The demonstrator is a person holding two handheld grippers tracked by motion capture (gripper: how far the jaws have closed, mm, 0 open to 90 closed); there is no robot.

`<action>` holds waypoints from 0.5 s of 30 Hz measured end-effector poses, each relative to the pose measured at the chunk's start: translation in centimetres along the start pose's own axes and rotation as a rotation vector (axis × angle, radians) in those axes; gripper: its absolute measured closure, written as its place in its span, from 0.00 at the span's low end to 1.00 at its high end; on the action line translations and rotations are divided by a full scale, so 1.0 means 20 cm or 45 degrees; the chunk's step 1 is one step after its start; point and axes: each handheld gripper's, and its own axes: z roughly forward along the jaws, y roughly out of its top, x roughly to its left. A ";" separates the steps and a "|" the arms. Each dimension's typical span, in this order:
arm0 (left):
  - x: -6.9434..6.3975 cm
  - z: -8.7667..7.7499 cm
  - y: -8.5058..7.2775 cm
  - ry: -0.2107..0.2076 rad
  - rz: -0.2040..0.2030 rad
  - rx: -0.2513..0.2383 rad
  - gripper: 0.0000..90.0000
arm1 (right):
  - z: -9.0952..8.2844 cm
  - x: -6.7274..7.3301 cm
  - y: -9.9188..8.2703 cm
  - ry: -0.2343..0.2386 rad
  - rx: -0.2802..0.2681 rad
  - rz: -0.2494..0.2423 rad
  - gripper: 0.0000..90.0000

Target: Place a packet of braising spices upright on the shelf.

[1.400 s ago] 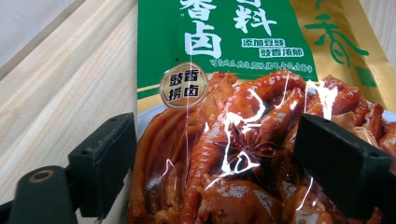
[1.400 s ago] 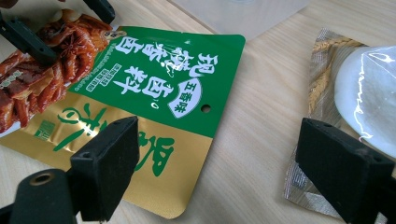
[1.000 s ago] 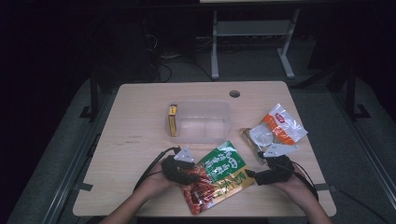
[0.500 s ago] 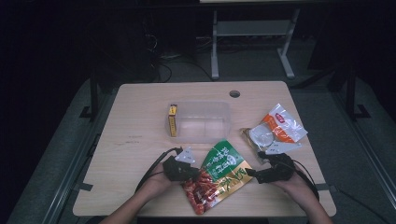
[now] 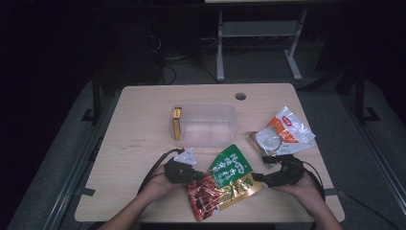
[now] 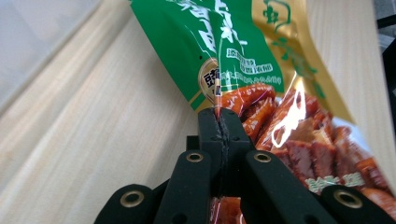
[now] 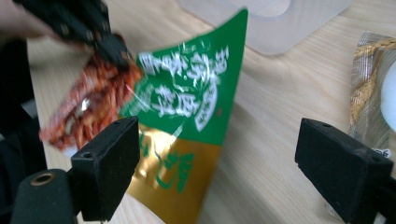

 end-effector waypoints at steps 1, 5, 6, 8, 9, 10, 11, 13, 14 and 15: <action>0.00 -0.03 0.00 0.007 0.014 -0.019 1.00 | 0.00 0.00 0.00 -0.007 0.003 -0.025 0.15; 0.00 -0.09 0.01 0.022 0.031 -0.055 1.00 | 0.00 0.02 0.01 0.023 0.013 -0.014 0.15; 0.01 -0.12 0.01 0.032 0.042 -0.063 1.00 | 0.00 0.02 0.01 0.025 0.009 -0.016 0.16; 0.01 -0.14 0.01 0.043 0.056 -0.068 1.00 | 0.00 0.03 0.02 0.020 0.005 -0.029 0.16; 0.01 -0.17 0.00 0.052 0.062 -0.083 1.00 | 0.00 0.03 0.03 0.023 -0.002 -0.024 0.16; 0.02 -0.20 0.00 0.057 0.065 -0.091 1.00 | 0.00 0.03 0.04 0.025 -0.008 -0.019 0.17; 0.02 -0.21 -0.01 0.063 0.074 -0.099 1.00 | 0.00 0.03 0.05 0.034 -0.023 -0.009 0.17; 0.02 -0.25 -0.02 0.081 0.085 -0.115 1.00 | 0.00 0.04 0.08 0.044 -0.042 -0.005 0.21; 0.02 -0.25 -0.02 0.081 0.085 -0.115 1.00 | 0.00 0.04 0.08 0.044 -0.042 -0.005 0.21; 0.03 -0.27 -0.03 0.089 0.085 -0.124 1.00 | 0.01 0.04 0.11 0.057 -0.053 -0.014 0.22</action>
